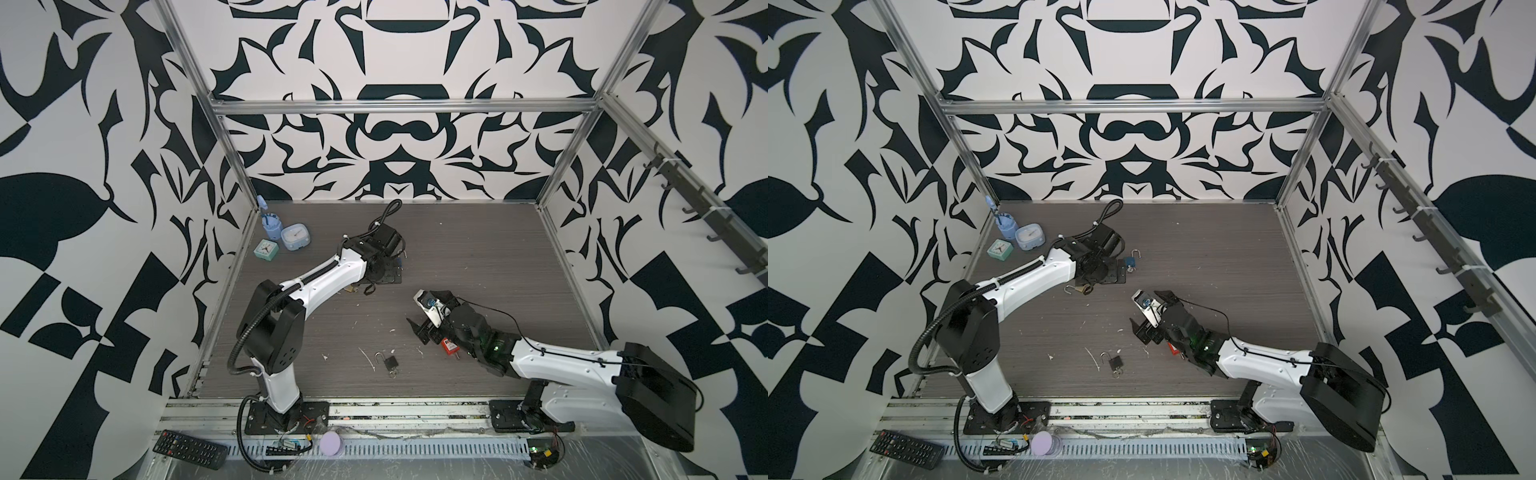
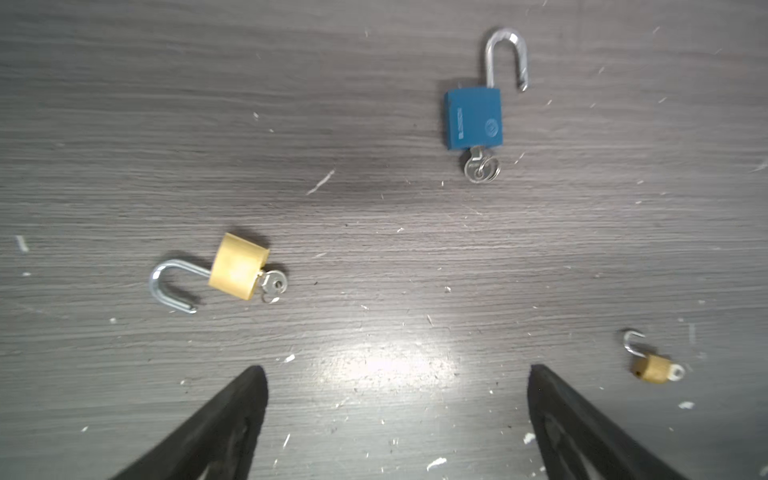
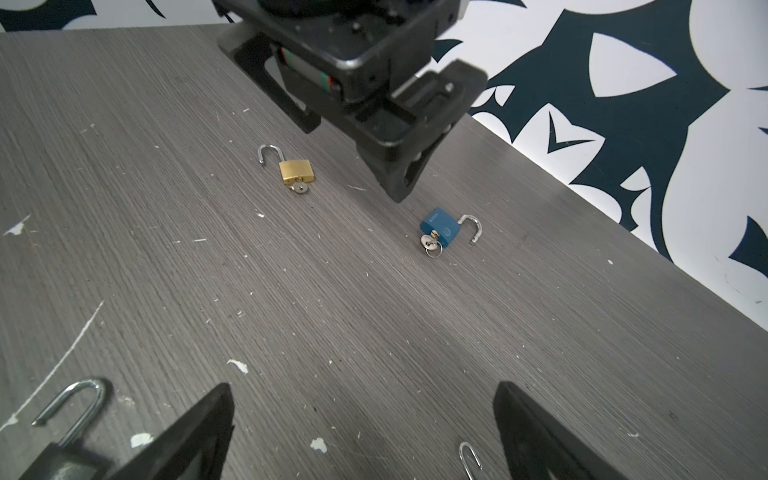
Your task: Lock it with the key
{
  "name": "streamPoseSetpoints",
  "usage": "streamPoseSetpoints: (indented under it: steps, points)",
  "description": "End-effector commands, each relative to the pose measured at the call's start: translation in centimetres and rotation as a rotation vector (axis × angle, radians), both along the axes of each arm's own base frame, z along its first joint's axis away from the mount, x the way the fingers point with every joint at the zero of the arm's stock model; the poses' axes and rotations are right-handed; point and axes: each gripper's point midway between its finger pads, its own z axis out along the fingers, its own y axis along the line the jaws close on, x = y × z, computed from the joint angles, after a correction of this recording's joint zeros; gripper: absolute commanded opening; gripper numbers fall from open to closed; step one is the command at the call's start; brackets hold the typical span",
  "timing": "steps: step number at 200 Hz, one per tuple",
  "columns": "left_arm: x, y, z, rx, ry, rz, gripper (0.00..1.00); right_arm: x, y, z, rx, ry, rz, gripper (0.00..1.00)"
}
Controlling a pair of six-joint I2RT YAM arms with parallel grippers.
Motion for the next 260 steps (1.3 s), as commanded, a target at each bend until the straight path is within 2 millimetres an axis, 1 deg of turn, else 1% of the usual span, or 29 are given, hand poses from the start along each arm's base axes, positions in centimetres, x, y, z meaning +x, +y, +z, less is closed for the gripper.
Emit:
streamPoseSetpoints:
  steps: [1, 24, 41, 59, 75, 98, 142, 172, 192, 207, 235, 238, 241, 260]
  points:
    - [-0.6, -0.1, -0.7, 0.029, 0.059, 0.005, 1.00, 0.6, 0.6, 1.5, 0.056, -0.054, -0.021, 1.00]
    - [0.6, -1.1, -1.3, 0.027, 0.050, -0.008, 1.00, 0.9, 0.7, 1.5, 0.087, -0.064, -0.038, 0.99]
    - [1.7, -2.1, -1.6, 0.018, 0.036, -0.029, 1.00, 1.4, 0.0, 1.4, 0.099, -0.077, -0.089, 1.00]
    - [2.8, -2.8, -2.1, 0.012, 0.033, -0.036, 1.00, 1.6, -0.4, 1.1, 0.102, -0.073, -0.114, 1.00]
    - [3.7, -3.2, -2.6, 0.007, 0.034, -0.028, 0.99, 1.4, -0.2, 1.0, 0.114, -0.059, -0.106, 0.99]
    - [5.0, -3.3, -3.5, -0.006, 0.037, -0.010, 0.96, 1.3, -0.2, 1.4, 0.170, -0.043, -0.119, 0.99]
    - [7.1, -3.4, -5.1, 0.019, 0.046, 0.009, 0.95, 1.7, -0.3, 1.3, 0.224, -0.003, -0.166, 1.00]
    - [8.3, -3.7, -5.8, 0.056, 0.054, 0.017, 0.94, 1.2, 0.4, 0.4, 0.233, 0.036, -0.130, 0.99]
    - [8.9, -4.1, -6.1, 0.053, 0.048, 0.022, 0.93, 1.1, 0.4, 0.3, 0.261, 0.046, -0.130, 1.00]
    - [9.3, -4.3, -6.2, 0.055, 0.043, 0.025, 0.92, 1.2, 0.0, 0.4, 0.293, 0.040, -0.148, 1.00]
    - [10.3, -4.6, -6.6, 0.078, 0.026, 0.035, 0.87, 1.2, -0.4, 0.0, 0.312, 0.051, -0.175, 1.00]
    - [10.4, -4.5, -6.7, 0.081, 0.025, 0.037, 0.87, 1.2, -0.4, -0.1, 0.311, 0.052, -0.174, 0.99]
    - [10.0, -4.3, -6.9, 0.098, 0.039, 0.035, 0.86, 1.2, -0.4, -0.1, 0.310, 0.052, -0.174, 1.00]
    - [10.0, -3.7, -7.7, 0.146, 0.040, 0.051, 0.86, 1.3, -0.3, -0.1, 0.310, 0.051, -0.174, 1.00]
